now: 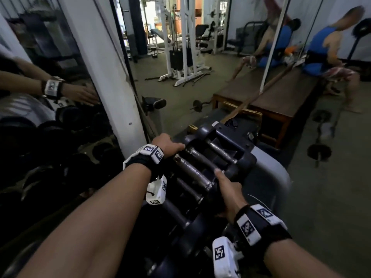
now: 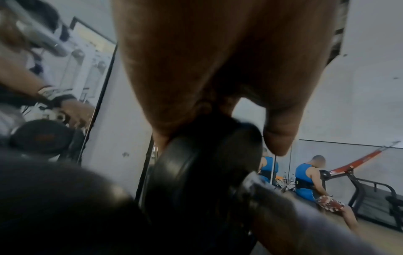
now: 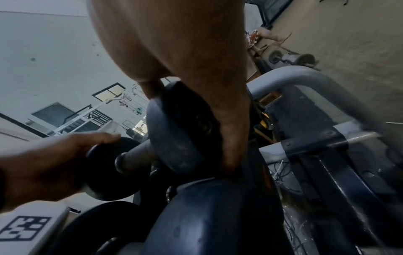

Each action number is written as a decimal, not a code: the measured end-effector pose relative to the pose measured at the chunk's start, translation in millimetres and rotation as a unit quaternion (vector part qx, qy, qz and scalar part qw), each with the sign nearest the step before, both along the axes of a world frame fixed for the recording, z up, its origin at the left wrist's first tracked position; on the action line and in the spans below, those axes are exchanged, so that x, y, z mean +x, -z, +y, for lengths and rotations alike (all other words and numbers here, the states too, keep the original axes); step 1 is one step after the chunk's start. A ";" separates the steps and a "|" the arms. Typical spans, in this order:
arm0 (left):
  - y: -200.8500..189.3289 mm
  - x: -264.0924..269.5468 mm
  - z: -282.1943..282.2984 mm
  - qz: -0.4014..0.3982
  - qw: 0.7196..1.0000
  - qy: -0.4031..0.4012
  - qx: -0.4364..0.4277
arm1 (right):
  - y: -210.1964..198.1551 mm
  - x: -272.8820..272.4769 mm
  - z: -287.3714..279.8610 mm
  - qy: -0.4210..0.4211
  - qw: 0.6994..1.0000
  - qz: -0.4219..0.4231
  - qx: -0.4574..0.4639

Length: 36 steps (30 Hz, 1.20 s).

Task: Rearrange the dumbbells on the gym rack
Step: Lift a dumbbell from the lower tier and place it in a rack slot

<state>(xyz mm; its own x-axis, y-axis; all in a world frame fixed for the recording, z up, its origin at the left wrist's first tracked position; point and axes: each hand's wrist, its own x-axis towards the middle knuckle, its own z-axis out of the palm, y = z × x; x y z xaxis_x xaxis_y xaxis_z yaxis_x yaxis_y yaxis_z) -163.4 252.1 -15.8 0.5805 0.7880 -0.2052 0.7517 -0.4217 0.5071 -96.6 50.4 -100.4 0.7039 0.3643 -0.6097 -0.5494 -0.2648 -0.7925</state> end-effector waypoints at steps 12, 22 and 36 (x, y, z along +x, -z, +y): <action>-5.8 0.4 7.3 -0.002 0.995 0.003 -0.096 | -8.2 -10.2 15.8 0.090 0.995 0.032 0.000; -33.8 -33.5 -35.2 -0.196 0.968 -0.122 -0.098 | -38.6 9.9 2.8 0.035 0.997 -0.035 0.058; -66.8 -76.5 -182.6 -0.443 0.817 -0.366 0.045 | -146.9 56.9 -35.7 -0.272 0.925 -0.169 0.204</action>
<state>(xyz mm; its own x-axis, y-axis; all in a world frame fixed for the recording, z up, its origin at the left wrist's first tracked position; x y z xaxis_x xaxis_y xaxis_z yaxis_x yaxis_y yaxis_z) -239.9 69.5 51.0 -0.1637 0.9793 0.1191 0.1742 -0.0902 0.9806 -39.6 14.7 46.5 0.4748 0.8716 -0.1219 -0.1250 -0.0704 -0.9897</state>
